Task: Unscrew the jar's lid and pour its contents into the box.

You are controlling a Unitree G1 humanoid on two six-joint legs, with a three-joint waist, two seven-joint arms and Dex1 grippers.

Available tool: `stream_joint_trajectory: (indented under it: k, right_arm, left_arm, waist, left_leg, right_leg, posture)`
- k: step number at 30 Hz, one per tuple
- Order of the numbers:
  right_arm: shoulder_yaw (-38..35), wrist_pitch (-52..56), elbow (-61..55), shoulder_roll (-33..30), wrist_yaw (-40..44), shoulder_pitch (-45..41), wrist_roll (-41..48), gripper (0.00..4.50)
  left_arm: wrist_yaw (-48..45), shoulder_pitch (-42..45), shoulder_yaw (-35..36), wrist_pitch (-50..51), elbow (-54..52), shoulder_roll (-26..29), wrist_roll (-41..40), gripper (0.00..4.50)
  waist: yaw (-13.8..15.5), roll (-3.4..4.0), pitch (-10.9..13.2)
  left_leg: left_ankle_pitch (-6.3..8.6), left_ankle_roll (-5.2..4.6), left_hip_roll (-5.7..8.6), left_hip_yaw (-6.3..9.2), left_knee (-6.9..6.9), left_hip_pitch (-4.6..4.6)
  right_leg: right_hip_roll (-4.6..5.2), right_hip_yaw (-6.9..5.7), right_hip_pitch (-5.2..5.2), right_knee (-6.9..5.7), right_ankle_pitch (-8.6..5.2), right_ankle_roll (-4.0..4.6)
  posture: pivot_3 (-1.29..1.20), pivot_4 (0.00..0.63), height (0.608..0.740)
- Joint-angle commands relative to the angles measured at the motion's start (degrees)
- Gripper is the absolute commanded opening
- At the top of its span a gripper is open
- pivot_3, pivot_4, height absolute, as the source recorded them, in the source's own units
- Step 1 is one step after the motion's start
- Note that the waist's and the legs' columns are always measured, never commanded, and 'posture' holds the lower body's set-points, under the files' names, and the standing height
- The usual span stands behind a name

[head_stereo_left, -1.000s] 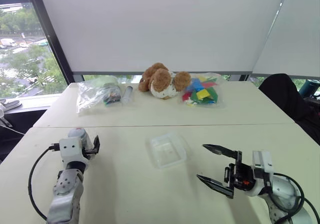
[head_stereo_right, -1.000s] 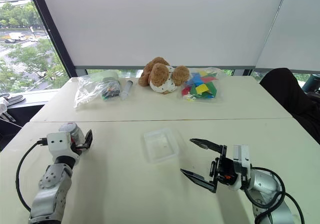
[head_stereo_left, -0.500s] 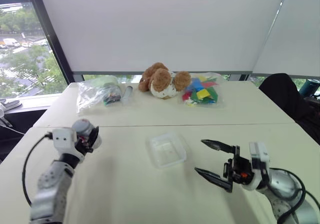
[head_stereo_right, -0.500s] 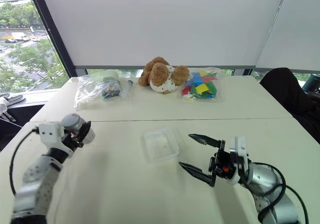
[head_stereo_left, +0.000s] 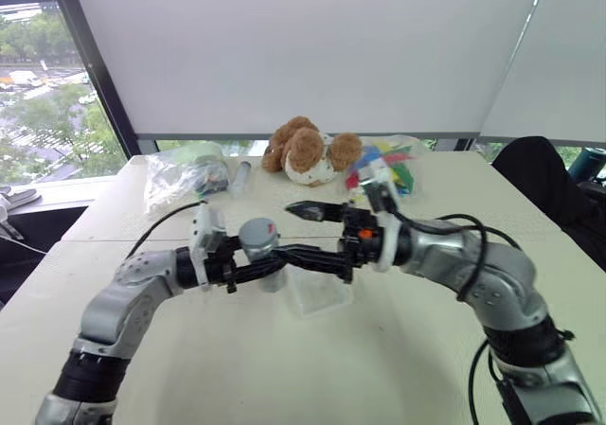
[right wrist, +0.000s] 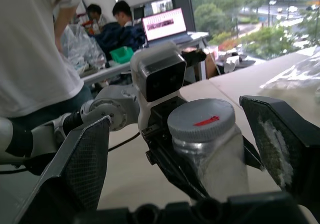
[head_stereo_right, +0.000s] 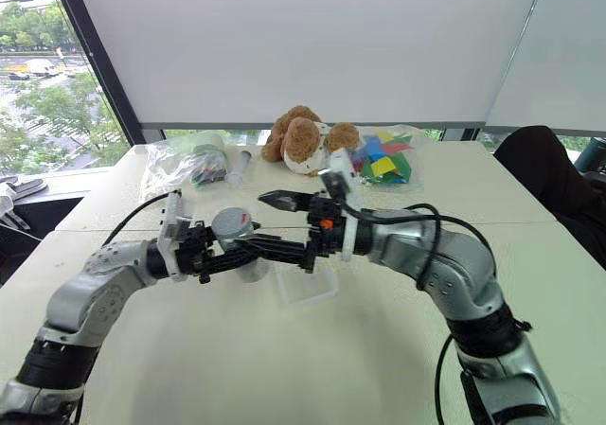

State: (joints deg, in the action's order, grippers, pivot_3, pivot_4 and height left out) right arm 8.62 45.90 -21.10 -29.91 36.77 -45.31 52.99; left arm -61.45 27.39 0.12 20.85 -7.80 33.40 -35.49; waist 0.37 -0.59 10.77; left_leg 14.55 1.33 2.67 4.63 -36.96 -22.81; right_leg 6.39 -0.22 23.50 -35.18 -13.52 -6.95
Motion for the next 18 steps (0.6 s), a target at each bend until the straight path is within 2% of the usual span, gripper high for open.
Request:
stream_joint_trajectory:
  k: [1,4,13,14,15,17,18]
  right_arm:
    - [1.43,-0.33,2.16,1.92,1.04,-3.33,-3.82,4.50]
    - [3.80,-1.46,3.68,2.75,3.09,-4.47,-7.95,4.50]
    - [4.77,-2.12,6.05,5.14,7.42,-5.20,-13.51,4.50]
    - [4.70,-2.27,6.26,5.33,7.79,-5.19,-13.92,3.95]
    - [4.61,-2.50,6.44,5.49,8.24,-5.19,-14.33,3.62]
    - [4.40,-2.73,6.69,5.74,9.18,-5.14,-14.87,2.61]
    - [4.28,-2.92,6.77,5.84,9.81,-5.09,-15.06,2.26]
  left_arm:
    - [-1.41,0.88,-0.81,-1.05,-0.78,-0.60,0.61,2.18]
    - [-1.56,0.31,-1.44,-1.25,-1.36,-1.00,1.20,2.18]
    - [-1.13,-0.71,-1.67,-0.86,-3.04,-1.70,2.10,2.18]
    - [-1.13,-0.79,-1.68,-0.79,-3.24,-1.73,2.15,2.18]
    - [-1.09,-0.81,-1.71,-0.69,-3.41,-1.76,2.20,2.18]
    - [-1.23,-0.74,-1.77,-0.43,-3.79,-1.70,2.22,2.18]
    - [-1.42,-0.63,-1.81,-0.27,-4.00,-1.59,2.14,2.18]
  waist:
    - [-0.15,0.00,0.00]
    - [-0.41,0.00,0.00]
    - [-1.23,0.01,0.00]
    - [-1.22,0.01,0.00]
    - [-1.19,0.01,0.00]
    - [-1.18,0.01,0.00]
    - [-1.19,0.01,0.01]
  left_leg:
    - [0.00,0.00,0.00,0.00,0.00,-0.02]
    - [0.00,0.00,0.00,0.01,0.00,-0.01]
    - [0.00,0.00,-0.01,0.05,0.00,-0.01]
    - [0.00,0.00,-0.02,0.05,0.00,-0.01]
    - [0.00,0.00,-0.02,0.06,0.00,-0.01]
    - [0.00,0.00,-0.02,0.07,0.00,-0.01]
    - [0.00,0.00,-0.02,0.07,0.00,-0.01]
  right_leg:
    - [0.00,0.00,0.02,-0.02,0.00,-0.01]
    - [-0.03,0.00,0.06,-0.08,0.01,-0.02]
    - [-0.14,0.00,0.11,-0.21,0.02,-0.04]
    - [-0.16,0.00,0.12,-0.23,0.02,-0.04]
    - [-0.17,0.00,0.14,-0.25,0.02,-0.04]
    - [-0.18,0.00,0.14,-0.29,0.02,-0.04]
    - [-0.18,0.00,0.15,-0.30,0.02,-0.04]
  posture:
    - [0.00,0.150,0.740]
    - [0.00,0.150,0.740]
    - [0.00,0.150,0.740]
    - [0.00,0.150,0.740]
    - [0.00,0.150,0.740]
    - [0.00,0.150,0.740]
    - [0.00,0.150,0.740]
